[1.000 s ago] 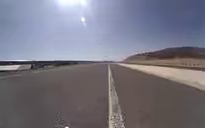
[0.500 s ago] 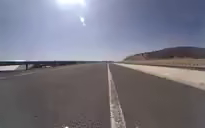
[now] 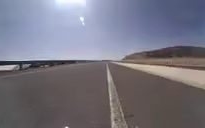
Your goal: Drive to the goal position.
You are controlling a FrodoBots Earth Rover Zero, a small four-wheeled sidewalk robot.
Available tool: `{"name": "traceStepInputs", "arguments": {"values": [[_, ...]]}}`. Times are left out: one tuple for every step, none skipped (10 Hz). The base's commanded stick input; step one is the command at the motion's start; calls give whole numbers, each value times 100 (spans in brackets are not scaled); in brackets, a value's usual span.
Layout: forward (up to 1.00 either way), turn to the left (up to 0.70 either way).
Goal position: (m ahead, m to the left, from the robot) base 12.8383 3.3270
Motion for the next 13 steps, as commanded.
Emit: {"name": "traceStepInputs", "arguments": {"values": [[100, 27], [100, 27], [100, 27], [100, 0], [100, 0], [100, 0], [100, 0], [100, 0], [100, 0], [100, 0], [100, 0], [100, 0], [100, 0]]}}
